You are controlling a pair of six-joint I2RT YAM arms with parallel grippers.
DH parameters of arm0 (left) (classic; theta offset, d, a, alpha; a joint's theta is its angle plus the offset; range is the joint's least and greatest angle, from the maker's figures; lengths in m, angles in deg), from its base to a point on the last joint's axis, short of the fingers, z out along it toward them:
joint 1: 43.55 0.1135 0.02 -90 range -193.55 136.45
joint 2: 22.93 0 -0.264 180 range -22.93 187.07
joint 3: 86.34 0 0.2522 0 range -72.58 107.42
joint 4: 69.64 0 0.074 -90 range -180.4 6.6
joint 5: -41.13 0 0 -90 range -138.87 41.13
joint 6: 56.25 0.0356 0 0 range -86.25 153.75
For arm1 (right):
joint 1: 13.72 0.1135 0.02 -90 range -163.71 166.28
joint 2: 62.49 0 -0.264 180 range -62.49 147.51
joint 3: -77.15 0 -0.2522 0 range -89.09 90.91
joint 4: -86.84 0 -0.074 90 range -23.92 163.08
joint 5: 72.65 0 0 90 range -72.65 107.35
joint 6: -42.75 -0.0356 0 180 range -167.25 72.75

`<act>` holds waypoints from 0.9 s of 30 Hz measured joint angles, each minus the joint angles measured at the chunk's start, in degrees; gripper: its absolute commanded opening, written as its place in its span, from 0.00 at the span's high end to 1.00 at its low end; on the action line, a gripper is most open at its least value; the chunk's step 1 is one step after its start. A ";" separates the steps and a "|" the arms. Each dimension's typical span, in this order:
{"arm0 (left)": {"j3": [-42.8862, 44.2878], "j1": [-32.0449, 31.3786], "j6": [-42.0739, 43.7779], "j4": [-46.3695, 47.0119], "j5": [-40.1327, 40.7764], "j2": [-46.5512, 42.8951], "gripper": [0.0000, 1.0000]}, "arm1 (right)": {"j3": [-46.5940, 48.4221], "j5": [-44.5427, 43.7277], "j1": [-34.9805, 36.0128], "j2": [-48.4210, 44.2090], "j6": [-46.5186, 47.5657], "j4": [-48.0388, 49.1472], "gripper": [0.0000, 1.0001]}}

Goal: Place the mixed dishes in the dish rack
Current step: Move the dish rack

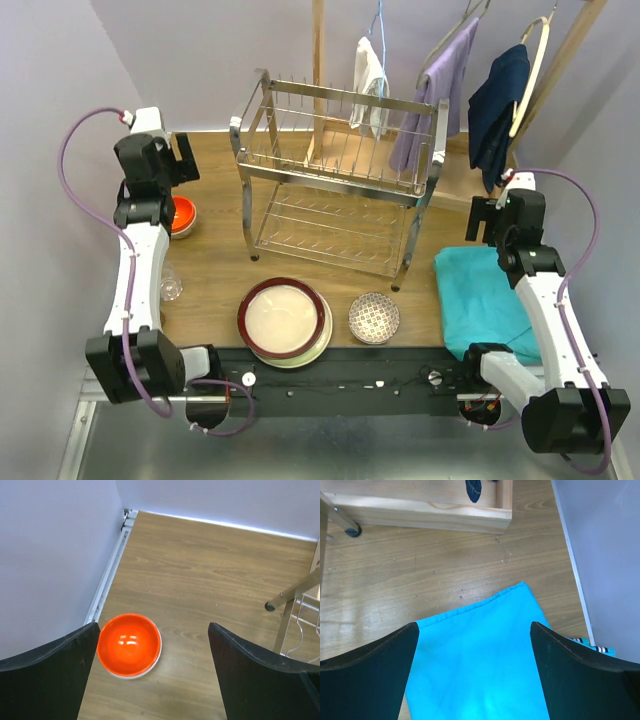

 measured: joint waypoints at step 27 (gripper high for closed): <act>28.28 0.79 -6.43 -9.73 -9.64 19.76 1.00 | 23.34 -0.09 -3.80 27.52 -4.79 14.64 0.99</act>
